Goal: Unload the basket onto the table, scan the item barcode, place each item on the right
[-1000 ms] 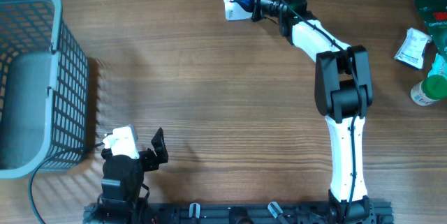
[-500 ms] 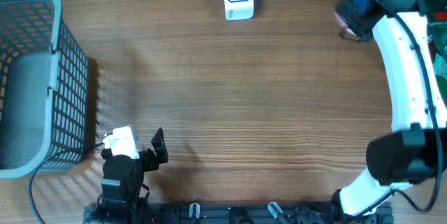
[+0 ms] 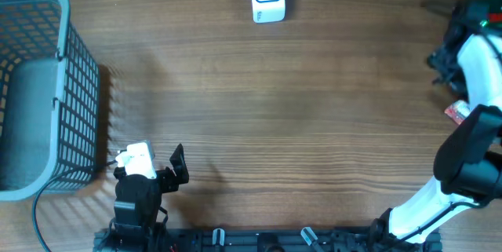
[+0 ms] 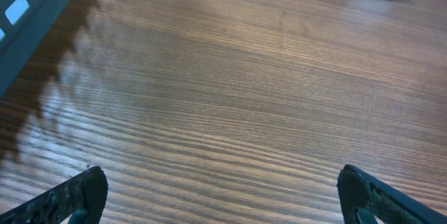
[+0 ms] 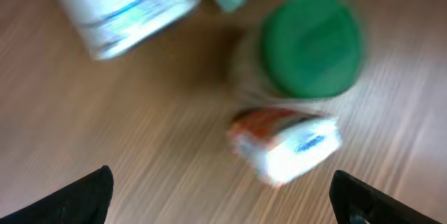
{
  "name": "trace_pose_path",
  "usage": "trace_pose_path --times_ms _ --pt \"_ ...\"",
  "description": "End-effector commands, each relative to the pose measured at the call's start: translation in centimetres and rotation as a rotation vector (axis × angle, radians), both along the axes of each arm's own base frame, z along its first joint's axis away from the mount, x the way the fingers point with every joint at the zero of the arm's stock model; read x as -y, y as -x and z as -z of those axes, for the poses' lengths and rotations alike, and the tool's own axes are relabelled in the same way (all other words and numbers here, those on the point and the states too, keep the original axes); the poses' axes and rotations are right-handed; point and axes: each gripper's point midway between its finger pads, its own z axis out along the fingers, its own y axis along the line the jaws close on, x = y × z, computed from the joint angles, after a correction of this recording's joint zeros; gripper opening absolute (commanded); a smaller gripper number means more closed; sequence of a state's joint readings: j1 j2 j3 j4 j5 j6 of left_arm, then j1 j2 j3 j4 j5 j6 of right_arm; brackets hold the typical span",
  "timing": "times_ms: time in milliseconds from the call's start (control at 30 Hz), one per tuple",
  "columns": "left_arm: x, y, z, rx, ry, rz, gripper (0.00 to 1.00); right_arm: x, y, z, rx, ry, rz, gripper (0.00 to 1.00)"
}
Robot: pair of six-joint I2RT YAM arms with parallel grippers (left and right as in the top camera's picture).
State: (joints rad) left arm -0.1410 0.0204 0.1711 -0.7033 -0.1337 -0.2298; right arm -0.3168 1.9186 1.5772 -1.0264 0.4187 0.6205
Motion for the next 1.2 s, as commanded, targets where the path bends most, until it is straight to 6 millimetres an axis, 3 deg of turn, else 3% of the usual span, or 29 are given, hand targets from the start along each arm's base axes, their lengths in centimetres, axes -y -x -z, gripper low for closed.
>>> trace_pose_path --times_ms 0,100,133,200,267,367,467,600,733,900,1000,1167 --pt "-0.3 0.0 0.1 0.002 -0.016 -0.007 1.0 -5.2 -3.0 -7.6 0.208 -0.248 -0.201 1.0" --pt "-0.3 0.0 0.1 0.002 -0.016 -0.007 1.0 -8.2 -2.4 -15.9 0.42 -0.294 -0.33 1.0" --pt "-0.3 0.0 0.1 0.002 -0.016 -0.007 1.0 -9.5 -0.4 -20.3 0.533 -0.277 -0.367 1.0" --pt "-0.3 0.0 0.1 0.002 -0.016 -0.007 1.0 -11.4 2.5 -24.3 0.636 -0.272 -0.413 1.0" --pt "-0.3 0.0 0.1 0.002 -0.016 -0.007 1.0 -12.9 6.5 -28.0 0.727 -0.234 -0.445 1.0" --pt "-0.3 0.0 0.1 0.002 -0.016 -0.007 1.0 -14.2 10.6 -31.8 0.852 -0.163 -0.479 1.0" --pt "-0.3 0.0 0.1 0.002 -0.016 -0.007 1.0 -15.1 13.5 -33.6 0.92 -0.123 -0.498 1.0" --pt "-0.3 0.0 0.1 0.002 -0.016 -0.007 1.0 -15.4 15.3 -32.7 0.873 -0.117 -0.492 1.0" --pt "-0.3 0.0 0.1 0.002 -0.016 -0.007 1.0 -15.3 15.1 -31.3 0.853 -0.142 -0.47 1.0" --pt "-0.3 0.0 0.1 0.002 -0.016 -0.007 1.0 -15.8 16.8 -30.2 0.968 -0.076 -0.497 1.0" --pt "-0.3 0.0 0.1 0.002 -0.016 -0.007 1.0 -17.6 17.1 -28.4 1.093 -0.044 -0.605 1.0" --pt "-0.3 0.0 0.1 0.002 -0.016 -0.007 1.0 -19.9 14.7 -22.5 1.301 -0.069 -0.713 1.0"
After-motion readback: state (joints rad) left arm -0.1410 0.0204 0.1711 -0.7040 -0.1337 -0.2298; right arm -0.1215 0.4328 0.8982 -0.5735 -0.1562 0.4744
